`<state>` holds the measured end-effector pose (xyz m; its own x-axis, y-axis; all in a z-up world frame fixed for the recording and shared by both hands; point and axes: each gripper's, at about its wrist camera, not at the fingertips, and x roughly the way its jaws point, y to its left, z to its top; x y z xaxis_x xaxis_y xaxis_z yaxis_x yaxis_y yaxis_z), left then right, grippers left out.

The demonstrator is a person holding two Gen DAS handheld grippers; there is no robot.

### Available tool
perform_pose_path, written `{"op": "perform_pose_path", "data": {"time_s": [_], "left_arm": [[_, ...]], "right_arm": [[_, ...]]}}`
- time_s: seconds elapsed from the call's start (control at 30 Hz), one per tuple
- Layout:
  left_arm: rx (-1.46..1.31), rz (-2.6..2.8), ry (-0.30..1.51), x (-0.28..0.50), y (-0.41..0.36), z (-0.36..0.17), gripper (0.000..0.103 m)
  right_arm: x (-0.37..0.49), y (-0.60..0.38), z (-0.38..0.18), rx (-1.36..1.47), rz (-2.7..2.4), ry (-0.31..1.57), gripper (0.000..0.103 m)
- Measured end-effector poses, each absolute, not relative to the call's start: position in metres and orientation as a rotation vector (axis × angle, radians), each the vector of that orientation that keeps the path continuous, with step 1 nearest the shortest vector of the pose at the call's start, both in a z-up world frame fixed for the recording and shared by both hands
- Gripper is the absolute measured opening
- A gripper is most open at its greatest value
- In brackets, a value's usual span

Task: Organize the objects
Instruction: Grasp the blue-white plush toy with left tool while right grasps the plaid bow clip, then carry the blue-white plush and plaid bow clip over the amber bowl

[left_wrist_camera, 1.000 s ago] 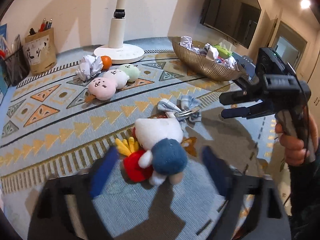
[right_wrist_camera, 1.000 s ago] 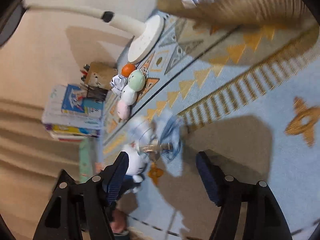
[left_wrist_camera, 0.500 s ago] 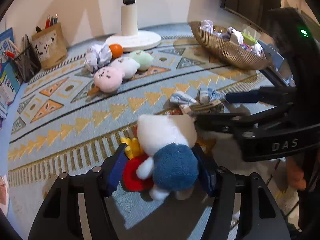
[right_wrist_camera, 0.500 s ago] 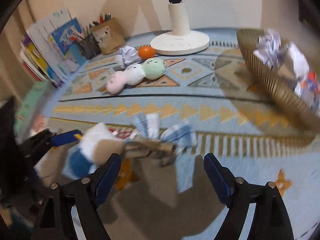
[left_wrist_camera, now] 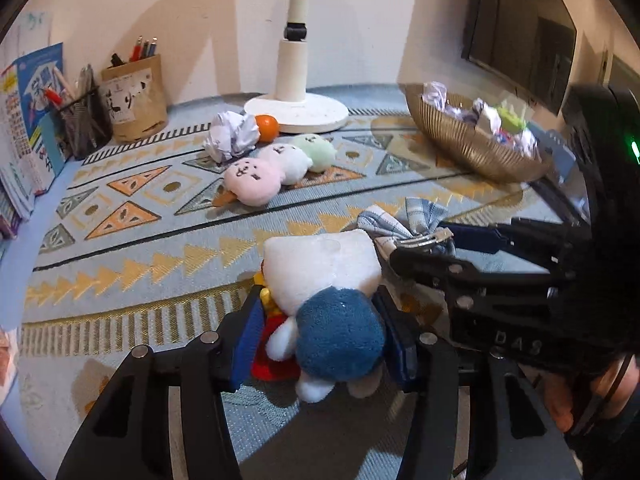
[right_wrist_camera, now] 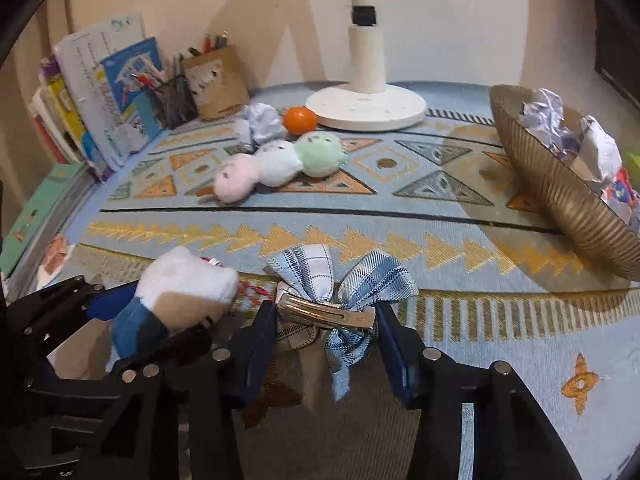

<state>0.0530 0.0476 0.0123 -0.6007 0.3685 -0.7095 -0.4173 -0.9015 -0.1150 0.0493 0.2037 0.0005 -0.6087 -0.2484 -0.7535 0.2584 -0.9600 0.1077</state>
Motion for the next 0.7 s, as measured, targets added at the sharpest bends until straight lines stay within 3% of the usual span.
{"op": "perform_pose_path", "data": {"time_s": [0.17, 0.33, 0.53, 0.7], "left_arm": [[-1.064, 2.526, 0.035, 0.050, 0.041, 0.017, 0.050], [-1.008, 2.482, 0.086, 0.049, 0.069, 0.048, 0.050], [-0.795, 2.388, 0.133, 0.013, 0.168, 0.126, 0.050], [-0.732, 2.399, 0.207, -0.036, 0.254, 0.128, 0.050]], "right_arm": [[0.064, 0.195, 0.011, 1.103, -2.641, 0.085, 0.048], [0.082, 0.226, 0.030, 0.976, -2.706, -0.059, 0.048], [0.092, 0.313, 0.108, 0.821, -2.878, -0.195, 0.048], [0.085, 0.389, 0.160, 0.650, -3.109, -0.228, 0.048]]}}
